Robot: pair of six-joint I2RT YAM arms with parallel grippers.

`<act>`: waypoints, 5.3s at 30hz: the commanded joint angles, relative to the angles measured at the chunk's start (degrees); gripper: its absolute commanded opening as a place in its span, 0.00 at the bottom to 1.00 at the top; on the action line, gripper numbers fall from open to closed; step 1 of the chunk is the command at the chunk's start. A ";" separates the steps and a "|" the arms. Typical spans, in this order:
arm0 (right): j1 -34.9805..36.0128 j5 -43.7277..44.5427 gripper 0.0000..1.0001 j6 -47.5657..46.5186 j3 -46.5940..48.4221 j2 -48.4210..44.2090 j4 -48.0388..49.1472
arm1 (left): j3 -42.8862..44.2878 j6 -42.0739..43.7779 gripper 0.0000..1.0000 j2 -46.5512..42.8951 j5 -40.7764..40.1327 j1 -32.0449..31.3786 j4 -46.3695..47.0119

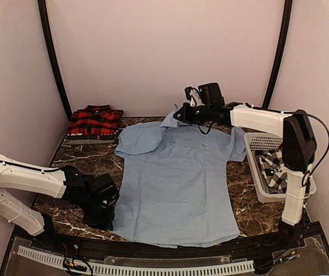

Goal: Fold and stack the long sleeve shirts
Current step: Fold the flattened shirt at the center of the board.

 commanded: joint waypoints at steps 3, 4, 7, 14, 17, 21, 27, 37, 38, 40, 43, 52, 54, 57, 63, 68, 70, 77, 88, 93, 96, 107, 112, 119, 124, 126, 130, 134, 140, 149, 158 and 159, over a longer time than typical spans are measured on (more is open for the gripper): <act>0.52 -0.13 0.00 -1.82 5.28 -2.49 -1.75 | -1.09 -1.27 0.07 -0.84 -1.23 -0.41 -1.01; 0.52 -0.12 0.00 -2.24 6.23 -2.29 -2.14 | -0.60 -1.36 0.05 -1.16 -1.69 -0.41 -1.94; 0.50 0.49 0.00 -4.68 10.51 -1.37 -4.24 | 0.73 -1.42 0.00 -2.52 -3.56 -0.43 -3.71; -0.34 2.71 0.00 -10.76 22.26 1.85 -9.63 | 5.50 0.20 0.00 -5.19 -7.38 -0.41 -8.67; -1.32 3.40 0.00 -12.18 24.54 1.93 -10.28 | 8.22 1.89 0.00 -6.07 -8.23 -0.68 -10.19; -2.51 4.96 0.00 -13.95 26.00 1.20 -11.12 | 11.94 7.39 0.00 -6.95 -7.92 -1.18 -11.60; -4.80 9.81 0.00 -15.55 24.36 -2.48 -12.92 | 15.81 15.62 0.00 -5.92 -4.33 -2.40 -11.59; -7.44 16.40 0.00 -17.63 10.94 -13.21 -12.76 | 22.31 25.76 0.00 1.18 2.51 -2.96 -8.20; -7.59 17.52 0.00 -17.80 9.68 -14.32 -12.78 | 23.44 26.35 0.00 1.88 2.95 -3.13 -7.94; -7.88 19.58 0.00 -18.17 7.19 -16.54 -12.72 | 25.26 27.94 0.00 4.30 4.16 -3.46 -7.64; -8.62 21.38 0.00 -18.74 3.78 -19.66 -12.68 | 26.67 29.99 0.00 7.69 6.32 -3.71 -6.54; -9.41 24.59 0.00 -19.66 -4.59 -27.08 -13.50 | 30.14 33.29 0.00 16.15 10.45 -4.97 -3.06; -9.45 24.85 0.00 -19.71 -5.48 -27.92 -13.89 | 30.43 33.61 0.00 17.36 11.21 -5.24 -2.31; -9.40 24.45 0.00 -19.39 -6.39 -28.81 -14.16 | 30.87 33.89 0.00 18.93 12.35 -5.68 -1.40; -9.41 24.05 0.00 -19.45 -6.03 -29.28 -14.35 | 30.98 34.42 0.00 20.50 13.42 -6.26 -0.40; -9.42 23.97 0.00 -19.94 -3.48 -27.13 -15.40 | 30.39 34.75 0.00 20.72 14.41 -6.61 0.24; -9.41 24.03 0.00 -20.07 -2.94 -26.52 -15.48 | 29.95 34.95 0.00 20.60 14.89 -6.79 0.51; -9.41 21.05 0.00 -20.24 -3.69 -26.88 -15.68 | 29.16 35.67 0.19 19.81 16.50 -6.91 1.42; -7.05 0.28 0.00 -20.46 -12.82 -29.22 -12.45 | 31.65 33.21 0.51 14.33 14.23 -2.74 3.71; -0.68 -4.23 0.00 -20.27 -15.07 -26.00 -11.86 | 30.02 28.56 0.51 9.65 12.22 5.13 8.25; 3.77 -6.75 0.00 -20.12 -15.08 -22.55 -12.14 | 29.73 25.96 0.50 8.74 8.93 8.48 8.23; 14.38 -9.92 0.00 -19.69 -9.80 -7.67 -18.85 | 24.87 22.72 0.48 8.15 2.83 18.57 8.09; 16.62 -9.05 0.00 -19.52 -5.97 -3.66 -24.55 | 24.55 24.16 0.48 8.71 2.08 19.32 8.34; 19.67 -8.36 0.00 -19.64 -1.54 -0.11 -32.18 | 24.25 26.01 0.48 8.56 1.70 19.51 8.89; 22.14 -7.07 0.00 -20.15 0.26 2.22 -37.11 | 23.20 26.46 0.48 7.89 0.28 19.88 9.11; 22.98 -6.51 0.00 -20.21 0.55 3.09 -38.33 | 22.67 26.57 0.48 7.71 0.29 20.20 9.12; 24.40 -7.16 0.00 -19.32 0.03 3.90 -38.22 | 21.47 26.42 0.48 7.53 0.77 20.51 9.53; 25.52 -7.78 0.00 -18.53 -0.73 3.82 -37.39 | 20.33 25.65 0.48 7.32 1.24 20.60 10.33; 26.11 -8.85 0.00 -17.48 -2.35 2.39 -35.98 | 19.26 24.56 0.47 7.44 1.88 20.60 11.30; 28.56 -10.14 0.00 -16.37 -6.89 0.88 -33.15 | 18.74 23.52 0.47 7.80 1.66 20.60 11.31; 28.99 -10.83 0.01 -15.18 -11.34 -1.17 -28.53 | 18.52 22.59 0.46 7.84 1.00 20.60 10.70; 28.96 -11.02 0.02 -15.05 -11.78 -1.38 -28.04 | 18.38 22.43 0.46 7.89 1.01 20.60 10.70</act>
